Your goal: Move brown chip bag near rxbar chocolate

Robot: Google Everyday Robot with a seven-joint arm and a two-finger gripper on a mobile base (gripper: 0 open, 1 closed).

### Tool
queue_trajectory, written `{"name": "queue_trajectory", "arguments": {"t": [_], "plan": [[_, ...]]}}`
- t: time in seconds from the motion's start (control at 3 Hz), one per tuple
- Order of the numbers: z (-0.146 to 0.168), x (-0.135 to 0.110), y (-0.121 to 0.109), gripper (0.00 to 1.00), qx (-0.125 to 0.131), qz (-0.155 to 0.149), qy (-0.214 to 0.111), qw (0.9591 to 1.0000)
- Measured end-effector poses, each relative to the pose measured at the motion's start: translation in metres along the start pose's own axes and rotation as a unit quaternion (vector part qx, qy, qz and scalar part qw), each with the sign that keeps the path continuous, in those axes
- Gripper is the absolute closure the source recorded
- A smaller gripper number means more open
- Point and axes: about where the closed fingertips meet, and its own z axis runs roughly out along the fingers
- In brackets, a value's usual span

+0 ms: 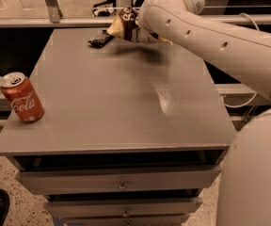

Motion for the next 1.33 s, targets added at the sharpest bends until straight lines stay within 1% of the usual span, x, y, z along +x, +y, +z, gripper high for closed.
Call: {"name": "queue_trajectory", "arguments": {"t": [0.33,0.67,1.0,1.33], "plan": [[0.013,0.004,0.015,1.00,-0.008,-0.008,0.009,0.9999],[0.021,0.015,0.020,1.00,-0.008,-0.010,0.022,0.9997],[0.023,0.020,0.024,0.92,-0.009,-0.007,0.027,0.9996],[0.020,0.019,0.029,0.61,-0.011,-0.003,0.023,0.9997]]}}
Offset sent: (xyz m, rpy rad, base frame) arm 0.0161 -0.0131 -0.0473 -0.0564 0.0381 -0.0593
